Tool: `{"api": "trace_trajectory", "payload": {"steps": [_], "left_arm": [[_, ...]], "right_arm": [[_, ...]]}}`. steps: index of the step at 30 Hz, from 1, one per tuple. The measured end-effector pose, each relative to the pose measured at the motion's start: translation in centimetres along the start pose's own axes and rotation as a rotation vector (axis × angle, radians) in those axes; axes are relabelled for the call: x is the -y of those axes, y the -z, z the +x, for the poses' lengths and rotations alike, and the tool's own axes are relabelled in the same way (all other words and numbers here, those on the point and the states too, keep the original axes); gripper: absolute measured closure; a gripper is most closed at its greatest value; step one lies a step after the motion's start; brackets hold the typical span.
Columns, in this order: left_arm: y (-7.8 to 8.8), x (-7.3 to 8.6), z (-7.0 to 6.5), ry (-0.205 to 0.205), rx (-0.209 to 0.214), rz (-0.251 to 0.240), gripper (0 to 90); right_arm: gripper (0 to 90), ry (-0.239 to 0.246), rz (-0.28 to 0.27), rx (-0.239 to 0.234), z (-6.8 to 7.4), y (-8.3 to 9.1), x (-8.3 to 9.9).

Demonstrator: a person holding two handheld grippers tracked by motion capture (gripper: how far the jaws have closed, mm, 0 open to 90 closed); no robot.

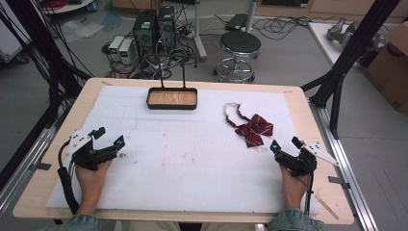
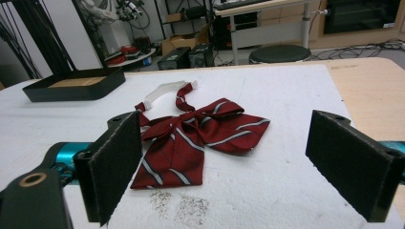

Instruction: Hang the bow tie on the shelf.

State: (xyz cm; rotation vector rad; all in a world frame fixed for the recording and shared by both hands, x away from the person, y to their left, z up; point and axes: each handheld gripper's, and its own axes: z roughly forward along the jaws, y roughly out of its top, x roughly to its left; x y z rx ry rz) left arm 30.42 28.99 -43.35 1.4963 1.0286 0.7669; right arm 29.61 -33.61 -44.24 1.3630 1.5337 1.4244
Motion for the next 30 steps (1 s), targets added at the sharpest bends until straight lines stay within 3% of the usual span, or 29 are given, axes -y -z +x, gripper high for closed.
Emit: {"api": "trace_trajectory", "payload": {"steps": [11, 17, 30], "left_arm": [[0.03, 0.02, 0.00, 0.007, -0.002, 0.008, 17.2], [0.18, -0.04, 0.04, 0.018, 0.007, -0.002, 17.4], [-0.27, 0.14, -0.13, -0.001, 0.010, 0.023, 17.5]], "right_arm": [[11.4, 0.012, 0.003, 0.000, 0.09, -0.03, -0.01], [11.4, -0.034, 0.029, -0.027, 0.06, 0.01, -0.10], [11.3, 0.078, 0.008, -0.011, 0.93, -0.55, -0.12]]}}
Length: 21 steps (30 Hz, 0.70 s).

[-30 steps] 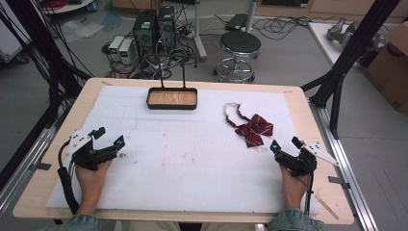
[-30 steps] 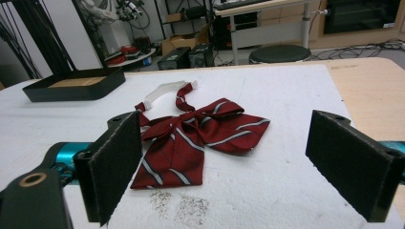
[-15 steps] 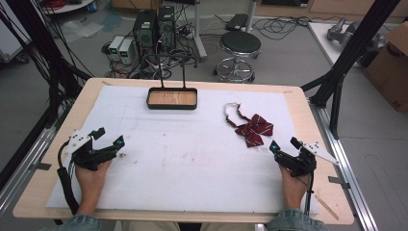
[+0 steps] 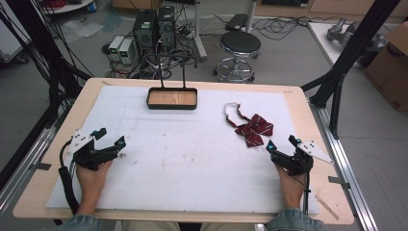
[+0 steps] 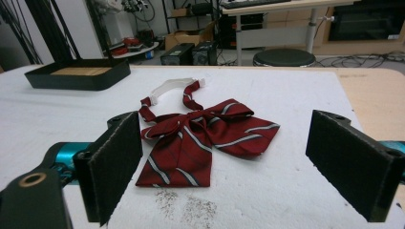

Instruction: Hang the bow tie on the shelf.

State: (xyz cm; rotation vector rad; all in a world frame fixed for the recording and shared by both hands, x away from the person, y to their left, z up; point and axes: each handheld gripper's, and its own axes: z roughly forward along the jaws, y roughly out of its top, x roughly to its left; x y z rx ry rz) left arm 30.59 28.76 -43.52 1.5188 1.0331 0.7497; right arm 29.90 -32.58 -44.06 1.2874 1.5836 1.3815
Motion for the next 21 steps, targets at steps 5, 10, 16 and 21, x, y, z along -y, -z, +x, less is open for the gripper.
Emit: {"api": "trace_trajectory", "payload": {"steps": [5, 10, 16, 21], "left_arm": [[-0.1, 0.0, -0.1, -0.013, 0.009, 0.005, 17.5], [-0.1, 0.0, -0.2, -0.005, 0.019, 0.004, 17.6], [-0.2, 0.0, -0.2, -0.010, 0.024, 0.008, 17.9], [-0.2, 0.0, -0.2, -0.007, 0.028, 0.001, 18.3]], "right_arm": [[11.4, -0.024, -0.014, -0.007, 0.7, -0.8, -0.6], [11.5, -0.029, 0.005, 0.024, 1.4, -2.9, -1.8], [11.5, 0.023, 0.030, 0.047, 2.5, -6.0, -2.9], [11.5, 0.007, 0.079, 0.064, 2.5, -8.9, -3.6]]}}
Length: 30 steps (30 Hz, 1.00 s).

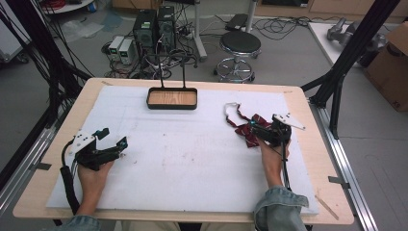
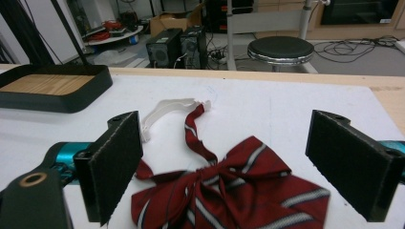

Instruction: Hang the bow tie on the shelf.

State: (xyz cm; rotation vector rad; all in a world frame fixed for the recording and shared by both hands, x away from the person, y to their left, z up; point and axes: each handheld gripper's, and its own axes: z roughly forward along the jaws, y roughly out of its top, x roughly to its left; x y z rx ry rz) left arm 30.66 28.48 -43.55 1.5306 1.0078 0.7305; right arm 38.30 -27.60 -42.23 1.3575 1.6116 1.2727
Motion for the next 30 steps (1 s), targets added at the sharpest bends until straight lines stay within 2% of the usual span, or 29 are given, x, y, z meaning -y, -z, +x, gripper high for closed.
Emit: {"api": "trace_trajectory", "payload": {"steps": [3, 4, 5, 6, 8, 10, 11, 12, 13, 16, 17, 18, 25, 26, 27, 30], "left_arm": [[0.0, 0.0, 0.0, 0.001, 0.002, 0.000, 18.5], [0.0, 0.0, 0.0, -0.001, 0.003, 0.002, 18.5], [0.0, 0.0, 0.0, 0.000, 0.004, 0.002, 18.6], [0.0, 0.0, 0.0, 0.002, 0.005, 0.004, 18.6], [0.0, 0.0, 0.0, 0.001, 0.009, 0.004, 18.7], [0.0, 0.0, -0.1, 0.001, 0.009, 0.001, 18.8], [0.0, 0.0, -0.1, 0.002, 0.011, 0.003, 18.8], [0.0, 0.0, -0.1, 0.002, 0.011, 0.003, 18.8], [-0.1, 0.0, 0.0, 0.000, 0.014, 0.003, 18.9], [-0.1, 0.0, -0.1, -0.002, 0.019, -0.001, 19.1], [-0.1, 0.0, -0.1, -0.002, 0.019, -0.001, 19.2], [-0.1, 0.0, -0.1, -0.004, 0.021, -0.001, 19.2], [-0.1, 0.0, -0.1, -0.004, 0.021, -0.001, 19.5], [-0.1, 0.0, -0.1, -0.004, 0.021, -0.001, 19.6], [-0.1, 0.0, -0.1, -0.003, 0.021, 0.000, 19.8], [-0.1, 0.0, -0.2, -0.003, 0.021, 0.002, 19.9]], "right_arm": [[12.4, 0.001, 0.047, 0.021, 0.2, -1.3, -0.4], [12.4, 0.001, 0.047, 0.021, 0.2, -1.3, -0.4], [16.9, 0.011, 0.070, 0.003, 0.3, -2.1, -0.5], [16.9, 0.011, 0.070, 0.003, 0.3, -2.1, -0.5], [17.1, 0.025, 0.104, 0.001, 0.8, -3.0, -0.5], [17.9, 0.014, 0.158, -0.008, 1.4, -4.1, -0.6], [22.7, 0.017, 0.154, -0.015, 1.5, -4.3, -0.5], [22.7, 0.017, 0.154, -0.015, 1.5, -4.3, -0.5], [28.7, 0.036, 0.178, -0.012, 1.6, -4.8, -0.3], [31.1, 0.043, 0.238, 0.001, 1.4, -5.4, 0.0], [31.1, 0.043, 0.238, 0.001, 1.4, -5.4, 0.0], [31.4, 0.027, 0.263, 0.012, 1.1, -5.7, 0.3], [39.3, 0.029, 0.318, 0.039, 0.9, -6.3, 0.9], [39.3, 0.029, 0.318, 0.039, 0.9, -6.3, 0.9], [44.5, 0.027, 0.331, 0.036, 0.8, -6.4, 0.9], [47.8, 0.022, 0.355, 0.030, 0.8, -6.6, 0.9]]}}
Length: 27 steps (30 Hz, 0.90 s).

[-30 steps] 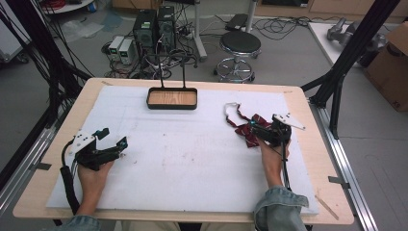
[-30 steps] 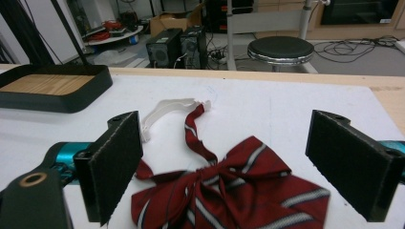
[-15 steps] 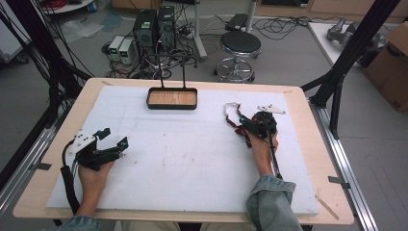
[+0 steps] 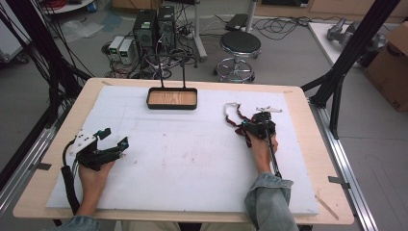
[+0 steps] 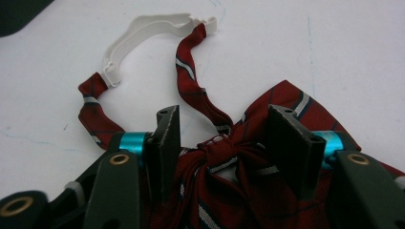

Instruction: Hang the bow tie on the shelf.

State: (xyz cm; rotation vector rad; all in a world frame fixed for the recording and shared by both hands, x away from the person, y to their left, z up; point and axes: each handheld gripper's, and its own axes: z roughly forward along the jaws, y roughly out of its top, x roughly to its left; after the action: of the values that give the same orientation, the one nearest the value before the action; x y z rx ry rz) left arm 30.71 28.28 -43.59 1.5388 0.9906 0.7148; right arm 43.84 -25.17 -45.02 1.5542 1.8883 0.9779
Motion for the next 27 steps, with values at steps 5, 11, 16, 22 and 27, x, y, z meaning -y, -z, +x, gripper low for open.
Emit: {"api": "trace_trajectory", "payload": {"steps": [5, 11, 16, 22, 27], "left_arm": [[0.0, 0.0, 0.0, 0.000, -0.001, 0.001, 20.0], [0.0, 0.0, 0.0, -0.002, -0.005, 0.001, 20.2], [0.0, 0.0, 0.0, -0.004, -0.008, 0.001, 20.2], [0.0, 0.0, 0.0, -0.004, -0.011, -0.002, 20.2], [0.0, 0.0, 0.0, -0.004, -0.009, 0.001, 20.6]], "right_arm": [[59.8, -0.003, 0.035, 0.015, 0.1, -0.2, -0.1], [69.0, 0.047, 0.034, 0.048, 0.6, -0.1, -0.2], [69.3, 0.044, -0.038, 0.046, 0.8, 0.7, -0.7], [69.3, 0.069, -0.213, 0.023, 1.9, 2.7, -2.2], [69.3, 0.086, -0.262, 0.021, 2.2, 3.5, -2.9]]}}
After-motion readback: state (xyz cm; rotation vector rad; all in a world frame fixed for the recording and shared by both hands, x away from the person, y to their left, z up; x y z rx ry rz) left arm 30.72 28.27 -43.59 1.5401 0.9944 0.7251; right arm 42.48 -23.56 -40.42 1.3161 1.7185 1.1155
